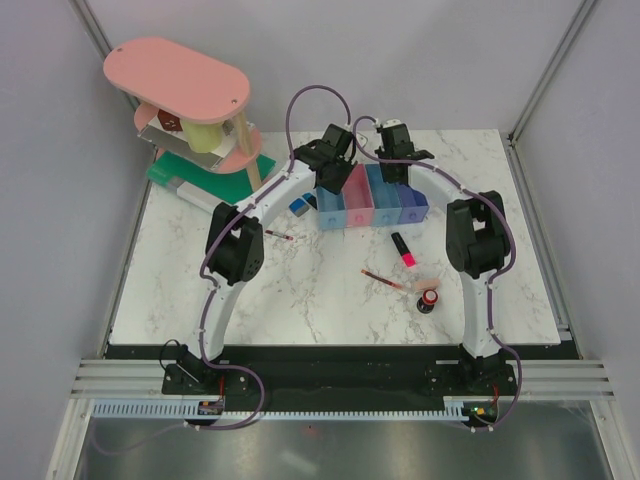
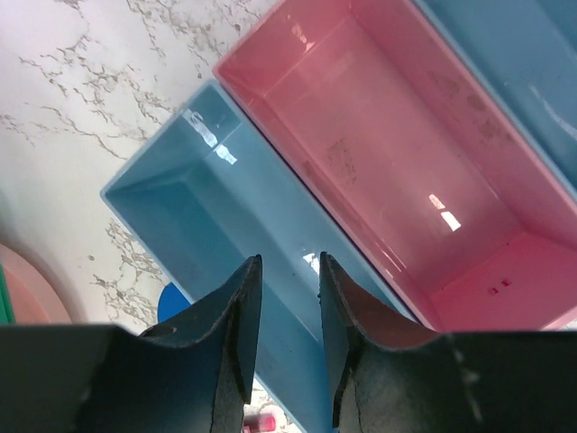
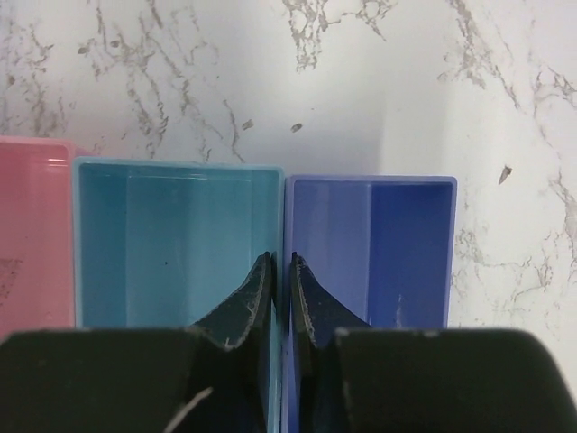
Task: Sort the stationery into containers
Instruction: Move the storage box to the center of the board.
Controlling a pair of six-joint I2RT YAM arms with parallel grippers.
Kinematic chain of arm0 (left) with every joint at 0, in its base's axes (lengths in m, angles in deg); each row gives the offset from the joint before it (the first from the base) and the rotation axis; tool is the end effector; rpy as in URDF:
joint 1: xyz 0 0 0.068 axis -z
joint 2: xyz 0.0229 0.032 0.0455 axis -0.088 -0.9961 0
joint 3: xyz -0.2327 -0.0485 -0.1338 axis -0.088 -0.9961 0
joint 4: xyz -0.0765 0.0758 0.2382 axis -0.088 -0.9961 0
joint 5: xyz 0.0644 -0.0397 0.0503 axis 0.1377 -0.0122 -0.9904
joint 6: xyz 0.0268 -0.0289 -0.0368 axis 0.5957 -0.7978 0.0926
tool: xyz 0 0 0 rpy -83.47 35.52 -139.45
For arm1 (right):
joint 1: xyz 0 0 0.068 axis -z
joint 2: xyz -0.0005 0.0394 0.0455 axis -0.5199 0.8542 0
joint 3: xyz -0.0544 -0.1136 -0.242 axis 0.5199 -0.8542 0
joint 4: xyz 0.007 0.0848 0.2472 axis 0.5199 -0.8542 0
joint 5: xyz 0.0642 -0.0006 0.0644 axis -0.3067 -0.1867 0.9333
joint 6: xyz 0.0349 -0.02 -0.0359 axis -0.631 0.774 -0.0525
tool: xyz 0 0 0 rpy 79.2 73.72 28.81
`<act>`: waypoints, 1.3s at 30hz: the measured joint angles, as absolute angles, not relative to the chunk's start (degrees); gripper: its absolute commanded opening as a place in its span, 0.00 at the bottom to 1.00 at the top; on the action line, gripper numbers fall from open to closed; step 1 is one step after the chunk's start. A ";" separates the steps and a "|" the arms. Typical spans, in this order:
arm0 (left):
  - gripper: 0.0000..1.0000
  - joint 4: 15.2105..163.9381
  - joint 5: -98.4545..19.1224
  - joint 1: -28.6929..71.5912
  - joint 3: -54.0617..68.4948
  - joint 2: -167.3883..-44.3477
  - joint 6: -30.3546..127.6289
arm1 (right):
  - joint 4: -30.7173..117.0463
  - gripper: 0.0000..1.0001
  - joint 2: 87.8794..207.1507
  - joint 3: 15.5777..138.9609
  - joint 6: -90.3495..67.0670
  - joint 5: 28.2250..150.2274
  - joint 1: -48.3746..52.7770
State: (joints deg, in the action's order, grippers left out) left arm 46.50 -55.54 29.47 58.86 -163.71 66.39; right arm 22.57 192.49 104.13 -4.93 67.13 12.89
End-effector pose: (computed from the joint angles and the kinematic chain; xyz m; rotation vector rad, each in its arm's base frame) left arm 0.4327 -0.2919 0.2406 0.7936 2.3083 -0.0577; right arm 0.4781 0.1501 0.2076 -0.2487 2.3114 -0.1347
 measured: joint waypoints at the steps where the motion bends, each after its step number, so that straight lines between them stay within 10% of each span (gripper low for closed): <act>1: 0.39 46.48 -55.57 29.49 58.86 -163.91 66.39 | 22.59 0.13 192.63 104.24 -4.90 66.86 13.00; 39: 0.37 48.23 -64.48 29.91 67.05 -174.93 69.71 | 22.35 0.08 198.90 112.94 -4.47 60.68 15.25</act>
State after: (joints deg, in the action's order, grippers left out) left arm 48.23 -64.48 29.91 67.05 -174.93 69.71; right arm 22.35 198.90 112.94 -4.47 60.68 15.25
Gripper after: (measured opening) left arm 0.367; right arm 0.150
